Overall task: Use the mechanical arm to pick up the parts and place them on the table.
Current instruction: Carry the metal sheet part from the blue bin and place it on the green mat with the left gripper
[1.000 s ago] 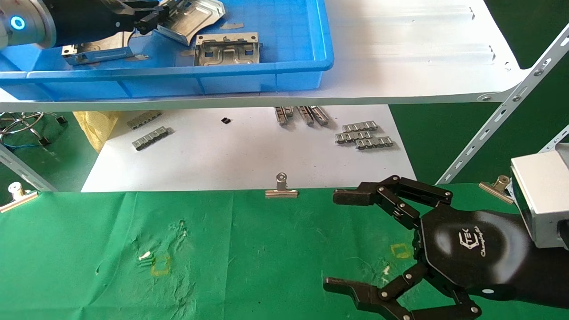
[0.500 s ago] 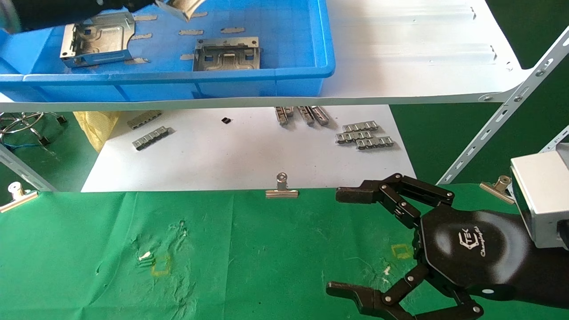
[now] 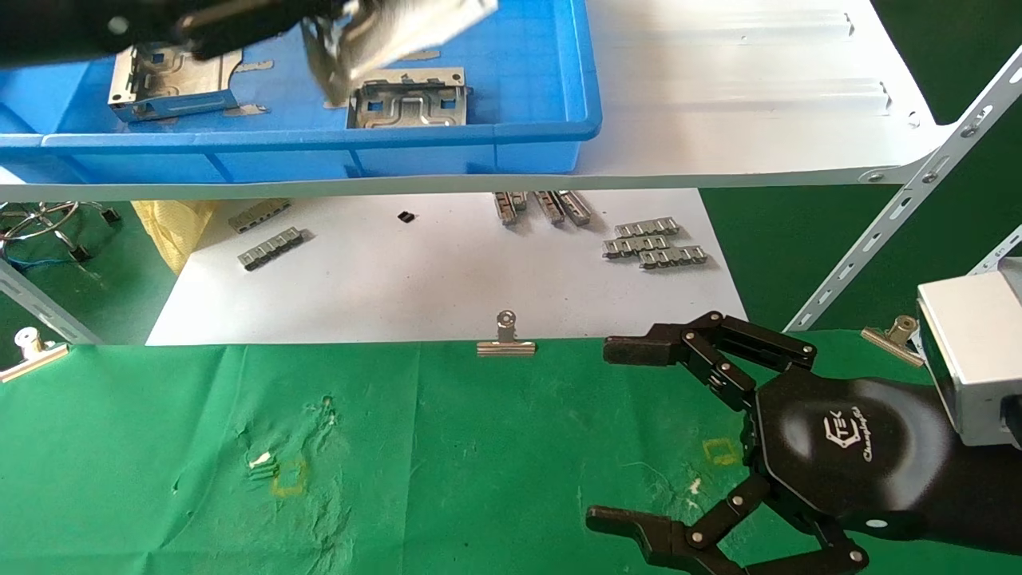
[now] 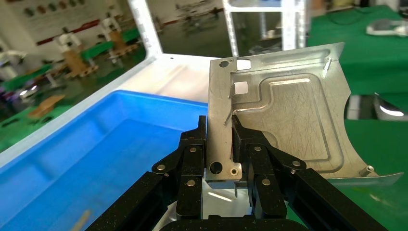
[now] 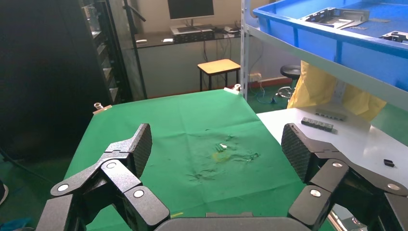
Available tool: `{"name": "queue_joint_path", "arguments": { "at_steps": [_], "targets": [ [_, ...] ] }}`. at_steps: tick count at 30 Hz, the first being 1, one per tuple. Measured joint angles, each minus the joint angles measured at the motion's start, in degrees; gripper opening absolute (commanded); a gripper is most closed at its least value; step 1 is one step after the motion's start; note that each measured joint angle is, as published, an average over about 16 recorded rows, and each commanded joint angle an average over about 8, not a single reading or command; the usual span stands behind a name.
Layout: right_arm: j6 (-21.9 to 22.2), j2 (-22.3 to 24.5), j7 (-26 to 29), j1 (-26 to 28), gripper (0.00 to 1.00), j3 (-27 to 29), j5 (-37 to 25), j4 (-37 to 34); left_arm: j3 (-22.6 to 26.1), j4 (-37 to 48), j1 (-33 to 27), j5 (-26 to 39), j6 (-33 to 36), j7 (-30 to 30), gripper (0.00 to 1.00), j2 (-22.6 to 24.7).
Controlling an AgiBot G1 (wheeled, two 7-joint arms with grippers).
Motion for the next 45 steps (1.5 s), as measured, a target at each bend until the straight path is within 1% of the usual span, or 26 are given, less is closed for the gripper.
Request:
{"name": "queue_joint_path", "arguments": {
  "at_steps": [3, 6, 12, 16, 19, 23, 27, 32, 33, 34, 40, 41, 42, 45],
  "targets": [
    [0.0, 0.0, 0.0, 0.0, 1.0, 0.0, 0.0, 0.0, 1.34, -5.41, 2.71, -2.39, 2.44, 0.57, 0.0, -2.75],
    [0.0, 0.0, 0.0, 0.0, 1.0, 0.0, 0.0, 0.0, 3.63, -12.3, 6.33, -5.29, 3.33, 1.12, 0.0, -6.41],
    [0.0, 0.0, 0.0, 0.0, 1.0, -0.01, 0.0, 0.0, 11.05, -26.02, 14.4, -8.58, 3.1, 3.77, 0.0, -14.44],
    [0.0, 0.0, 0.0, 0.0, 1.0, -0.01, 0.01, 0.0, 16.4, -30.97, 19.06, -9.66, 2.74, 6.9, 0.0, -18.52],
    [0.0, 0.0, -0.01, 0.0, 1.0, -0.01, 0.01, 0.0, 19.95, -31.58, 21.61, -9.36, 2.41, 10.29, 0.0, -20.34],
    [0.01, 0.01, -0.01, 0.0, 1.0, -0.01, 0.01, 0.0, 23.45, -29.24, 23.48, -7.74, 1.77, 15.69, 0.0, -20.92],
    [0.01, 0.01, -0.01, 0.0, 1.0, -0.02, 0.01, 0.0, 25.37, -25.46, 24.37, -7.03, 1.22, 21.02, 0.0, -20.45],
    [0.01, 0.01, -0.01, 0.01, 1.0, -0.02, 0.01, 0.0, 26.59, -21.16, 24.71, -6.03, 0.28, 27.12, 0.0, -19.53],
    [0.01, 0.01, -0.01, 0.01, 1.0, -0.02, 0.01, 0.0, 26.72, -20.37, 24.69, -5.79, 0.04, 28.17, 0.03, -19.29],
    [0.01, 0.01, -0.01, 0.01, 1.0, -0.02, 0.01, 0.0, 26.81, -19.64, 24.67, -5.56, -0.2, 29.17, 0.12, -19.04],
    [0.01, 0.01, -0.01, 0.01, 1.0, -0.02, 0.02, 0.0, 26.75, -15.81, 24.91, -5.27, -1.86, 33.74, 0.87, -17.26],
    [0.01, 0.01, -0.01, 0.01, 1.0, -0.02, 0.02, 0.0, 26.69, -15.28, 25.0, -5.35, -2.15, 34.26, 0.97, -16.93],
    [0.01, 0.01, -0.01, 0.01, 1.0, -0.03, 0.02, 0.0, 26.63, -14.76, 25.08, -5.43, -2.43, 34.71, 1.0, -16.59],
    [0.01, 0.01, -0.01, 0.01, 1.0, -0.03, 0.02, 0.0, 26.4, -13.41, 25.28, -5.72, -3.23, 35.84, 1.0, -15.68]
  ]
}}
